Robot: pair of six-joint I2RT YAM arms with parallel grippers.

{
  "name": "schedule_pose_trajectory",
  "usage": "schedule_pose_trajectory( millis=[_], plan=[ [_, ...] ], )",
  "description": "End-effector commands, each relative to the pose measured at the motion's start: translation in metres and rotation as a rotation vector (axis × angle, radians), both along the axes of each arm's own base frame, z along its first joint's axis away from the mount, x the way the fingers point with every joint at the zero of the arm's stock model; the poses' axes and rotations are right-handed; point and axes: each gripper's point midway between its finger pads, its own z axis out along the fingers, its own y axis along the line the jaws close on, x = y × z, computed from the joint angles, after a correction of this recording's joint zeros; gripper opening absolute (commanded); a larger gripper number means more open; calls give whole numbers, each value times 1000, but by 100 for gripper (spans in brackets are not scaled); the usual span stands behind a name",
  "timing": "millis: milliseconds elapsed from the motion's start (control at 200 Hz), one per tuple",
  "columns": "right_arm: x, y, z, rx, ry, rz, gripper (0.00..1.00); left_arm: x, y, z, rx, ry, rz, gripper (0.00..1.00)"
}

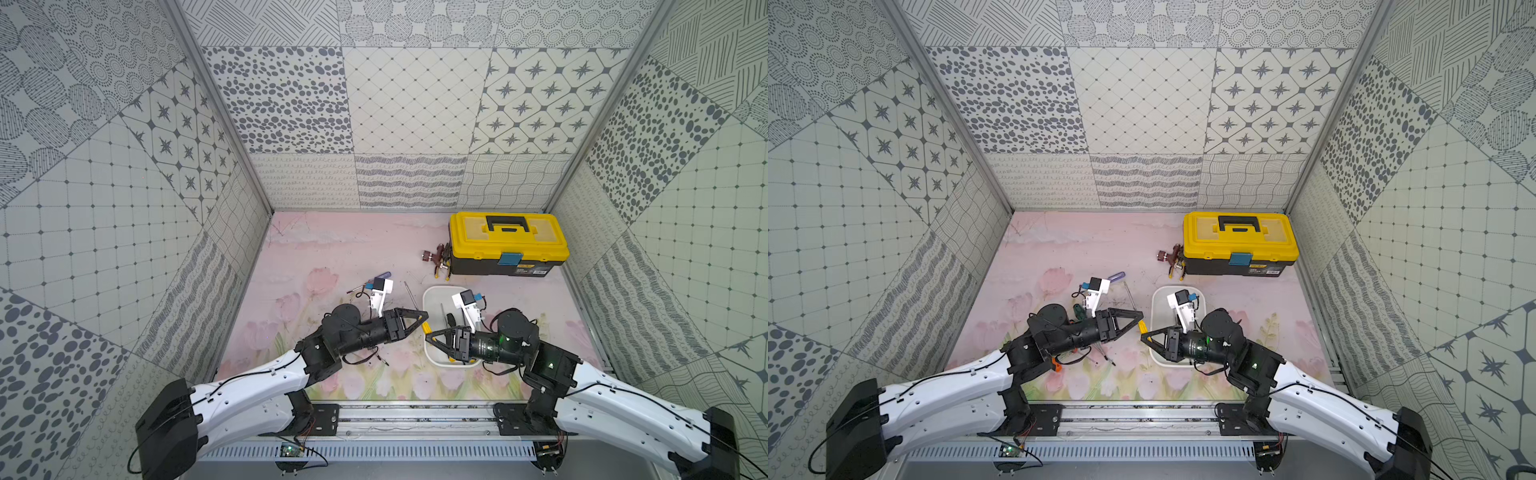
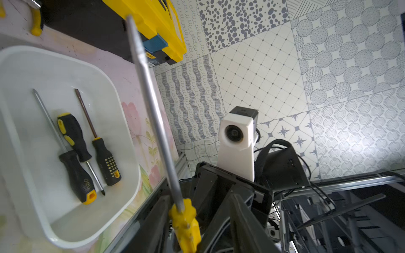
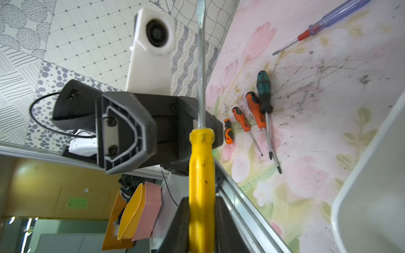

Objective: Put the screwdriver on the desktop into the storage box
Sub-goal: Pick up the screwdriver from the center of the board, then place the screwdriver in the storage box.

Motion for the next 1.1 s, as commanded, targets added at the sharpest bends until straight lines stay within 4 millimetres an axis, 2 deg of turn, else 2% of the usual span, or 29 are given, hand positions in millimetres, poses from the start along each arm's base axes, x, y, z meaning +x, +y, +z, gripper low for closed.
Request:
schedule_pose_trajectory(
  millis=[0,75,85,115,250,325,455,555,710,870,910,1021,1096],
  plan=[
    [13,-15,-12,-103,-18,-97,0,14,15,-27,185,9,101,57],
    [17,-22,-19,-140,-17,-135,0,18,22,-34,264,8,131,59],
    [19,-22,-11,-130,-25,-141,0,19,22,-34,269,5,135,59],
    [20,-25,-9,-140,-28,-157,0,20,25,-36,293,5,149,59],
    [30,-46,-22,-243,-21,-257,0,24,34,-49,378,22,184,61],
    [35,-57,-30,-317,-10,-309,0,27,40,-54,430,26,206,59],
    [40,-63,-44,-434,16,-336,0,29,44,-54,457,7,226,53],
    [42,-68,-59,-505,48,-356,0,26,43,-49,465,-44,199,43],
    [44,-69,-66,-553,54,-363,0,28,51,-46,503,-92,219,27],
    [46,-69,-67,-575,47,-370,0,30,55,-50,543,-92,231,20],
    [47,-71,-65,-583,42,-375,0,33,56,-52,564,-83,242,21],
    [47,-71,-64,-587,39,-379,0,36,55,-61,624,-45,237,37],
    [47,-71,-64,-592,37,-381,0,37,51,-65,658,-34,218,38]
  ],
)
